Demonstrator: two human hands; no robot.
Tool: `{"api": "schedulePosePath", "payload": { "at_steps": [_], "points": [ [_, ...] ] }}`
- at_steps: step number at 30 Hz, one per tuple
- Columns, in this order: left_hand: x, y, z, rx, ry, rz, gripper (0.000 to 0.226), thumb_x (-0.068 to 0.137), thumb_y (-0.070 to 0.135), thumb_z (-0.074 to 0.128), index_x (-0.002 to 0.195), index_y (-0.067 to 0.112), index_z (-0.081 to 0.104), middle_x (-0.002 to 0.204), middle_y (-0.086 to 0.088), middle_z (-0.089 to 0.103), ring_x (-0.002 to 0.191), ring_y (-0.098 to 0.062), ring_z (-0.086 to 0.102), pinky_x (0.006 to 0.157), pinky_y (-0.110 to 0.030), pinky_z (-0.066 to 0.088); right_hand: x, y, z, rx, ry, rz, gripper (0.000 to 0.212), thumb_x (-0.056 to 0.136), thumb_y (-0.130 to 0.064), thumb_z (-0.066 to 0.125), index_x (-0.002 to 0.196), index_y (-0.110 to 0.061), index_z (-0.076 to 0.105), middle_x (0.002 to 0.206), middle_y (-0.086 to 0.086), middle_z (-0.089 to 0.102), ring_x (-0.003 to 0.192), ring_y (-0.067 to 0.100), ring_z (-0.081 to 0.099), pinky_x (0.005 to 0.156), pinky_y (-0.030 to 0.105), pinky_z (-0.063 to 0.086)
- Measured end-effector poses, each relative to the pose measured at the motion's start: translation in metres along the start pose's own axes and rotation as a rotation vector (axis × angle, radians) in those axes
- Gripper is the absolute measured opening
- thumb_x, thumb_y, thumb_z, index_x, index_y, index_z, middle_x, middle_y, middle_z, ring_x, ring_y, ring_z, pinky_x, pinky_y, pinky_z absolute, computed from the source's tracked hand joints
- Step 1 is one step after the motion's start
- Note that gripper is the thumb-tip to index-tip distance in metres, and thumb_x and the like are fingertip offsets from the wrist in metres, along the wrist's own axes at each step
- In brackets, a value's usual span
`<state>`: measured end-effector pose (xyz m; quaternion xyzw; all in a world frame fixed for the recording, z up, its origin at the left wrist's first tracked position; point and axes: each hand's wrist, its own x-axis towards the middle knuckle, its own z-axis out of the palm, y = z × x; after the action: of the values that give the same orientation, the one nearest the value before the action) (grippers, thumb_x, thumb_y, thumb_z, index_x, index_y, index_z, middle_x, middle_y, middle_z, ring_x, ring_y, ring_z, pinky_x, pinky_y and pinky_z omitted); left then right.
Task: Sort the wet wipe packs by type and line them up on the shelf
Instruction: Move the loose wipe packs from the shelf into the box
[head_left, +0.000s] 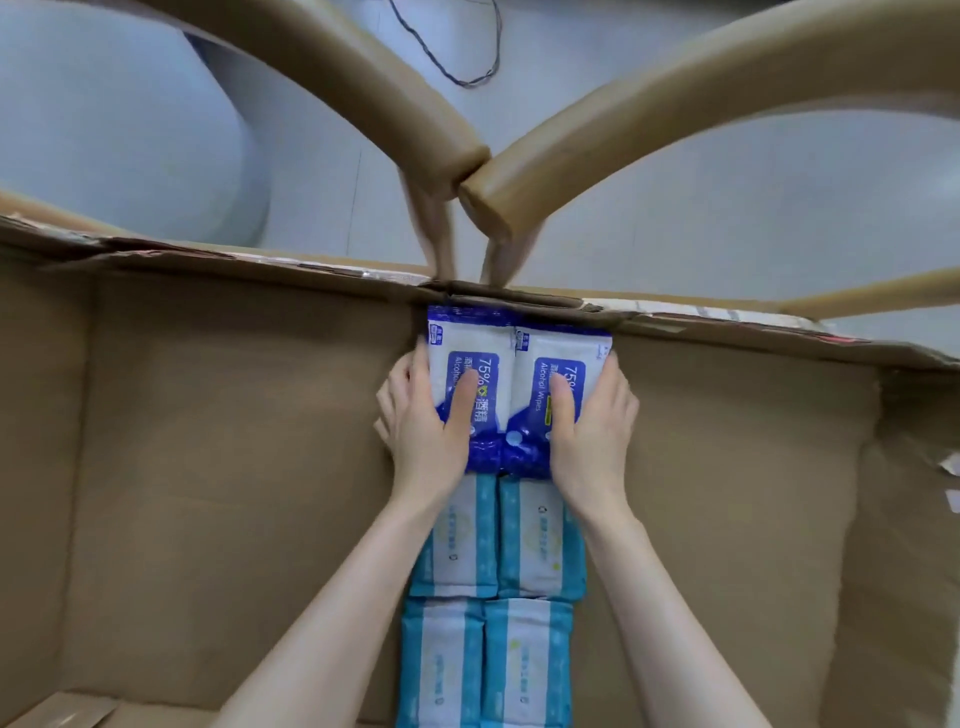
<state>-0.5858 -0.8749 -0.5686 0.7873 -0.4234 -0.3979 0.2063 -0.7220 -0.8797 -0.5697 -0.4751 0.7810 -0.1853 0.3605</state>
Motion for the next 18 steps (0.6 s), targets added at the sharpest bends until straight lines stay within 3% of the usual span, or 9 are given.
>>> {"api": "schedulePosePath", "payload": {
  "at_steps": [5, 9, 12, 15, 18],
  "points": [
    [0.009, -0.014, 0.004, -0.087, -0.029, 0.056, 0.064, 0.088, 0.057, 0.043, 0.139, 0.017, 0.04, 0.13, 0.0, 0.042, 0.116, -0.005, 0.037, 0.1, -0.025, 0.031, 0.003, 0.008, 0.004, -0.031, -0.029, -0.041, 0.068, 0.091, -0.048, 0.033, 0.143, -0.005, 0.027, 0.138, 0.011, 0.041, 0.123, 0.023, 0.036, 0.103, 0.044, 0.036],
    [0.008, -0.014, 0.004, -0.068, -0.046, 0.052, 0.068, 0.087, 0.057, 0.042, 0.139, 0.015, 0.039, 0.133, -0.002, 0.041, 0.122, -0.009, 0.037, 0.097, -0.021, 0.029, 0.002, 0.008, 0.001, -0.075, -0.055, -0.045, 0.065, 0.095, -0.046, 0.036, 0.144, -0.004, 0.025, 0.137, 0.012, 0.04, 0.121, 0.024, 0.036, 0.102, 0.043, 0.037],
    [0.008, -0.008, -0.004, -0.107, -0.077, 0.015, 0.066, 0.085, 0.055, 0.045, 0.137, 0.016, 0.041, 0.132, -0.001, 0.043, 0.121, -0.01, 0.043, 0.092, -0.019, 0.035, 0.004, 0.006, -0.007, -0.087, -0.125, -0.027, 0.057, 0.098, -0.041, 0.041, 0.141, -0.006, 0.029, 0.135, 0.009, 0.042, 0.12, 0.022, 0.039, 0.101, 0.041, 0.038],
    [0.005, 0.001, -0.017, -0.164, -0.147, -0.059, 0.049, 0.091, 0.039, 0.055, 0.136, 0.021, 0.044, 0.129, 0.003, 0.051, 0.112, -0.009, 0.053, 0.081, -0.018, 0.043, 0.001, 0.002, -0.022, -0.138, -0.205, -0.019, 0.055, 0.096, -0.039, 0.044, 0.14, -0.009, 0.031, 0.132, 0.009, 0.048, 0.117, 0.025, 0.044, 0.099, 0.044, 0.039],
    [-0.013, 0.006, -0.038, -0.102, -0.225, -0.076, 0.044, 0.093, 0.03, 0.056, 0.135, 0.021, 0.045, 0.127, 0.003, 0.058, 0.108, -0.009, 0.056, 0.08, -0.022, 0.046, -0.018, -0.008, -0.046, -0.275, -0.262, -0.104, 0.05, 0.097, -0.033, 0.045, 0.141, -0.011, 0.033, 0.134, 0.007, 0.046, 0.116, 0.026, 0.045, 0.097, 0.04, 0.04]
  ]
}}
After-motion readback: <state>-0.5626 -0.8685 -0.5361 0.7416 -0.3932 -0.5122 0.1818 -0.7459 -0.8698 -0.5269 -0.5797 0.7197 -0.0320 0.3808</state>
